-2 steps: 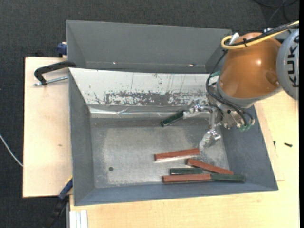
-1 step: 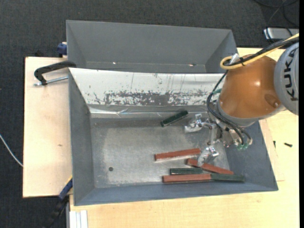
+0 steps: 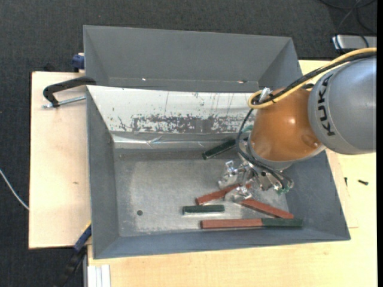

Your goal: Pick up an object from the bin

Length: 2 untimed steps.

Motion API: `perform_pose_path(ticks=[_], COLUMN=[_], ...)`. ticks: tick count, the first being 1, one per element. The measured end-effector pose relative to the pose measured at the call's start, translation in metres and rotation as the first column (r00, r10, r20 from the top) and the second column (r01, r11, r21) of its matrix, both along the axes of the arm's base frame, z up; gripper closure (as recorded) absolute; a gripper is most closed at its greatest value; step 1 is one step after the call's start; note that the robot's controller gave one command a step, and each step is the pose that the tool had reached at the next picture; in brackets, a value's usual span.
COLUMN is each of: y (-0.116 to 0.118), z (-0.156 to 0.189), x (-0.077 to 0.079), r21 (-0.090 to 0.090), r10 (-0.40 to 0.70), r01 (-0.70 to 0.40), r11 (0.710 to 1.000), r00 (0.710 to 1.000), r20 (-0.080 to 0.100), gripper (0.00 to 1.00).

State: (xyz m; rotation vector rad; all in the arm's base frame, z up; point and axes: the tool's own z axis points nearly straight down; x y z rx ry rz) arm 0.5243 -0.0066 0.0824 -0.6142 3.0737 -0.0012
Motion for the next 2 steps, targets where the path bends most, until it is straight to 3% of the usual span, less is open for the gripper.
perform_pose_path(ticks=[1, 2], y=[0.0, 0.005], z=[0.0, 0.171], x=[0.0, 0.007], r21=[0.0, 0.001], r10=[0.0, -0.012], r01=[0.0, 0.012], r11=[1.0, 1.0], r00=[1.0, 1.0], r20=[0.0, 0.005], gripper=[1.0, 1.0])
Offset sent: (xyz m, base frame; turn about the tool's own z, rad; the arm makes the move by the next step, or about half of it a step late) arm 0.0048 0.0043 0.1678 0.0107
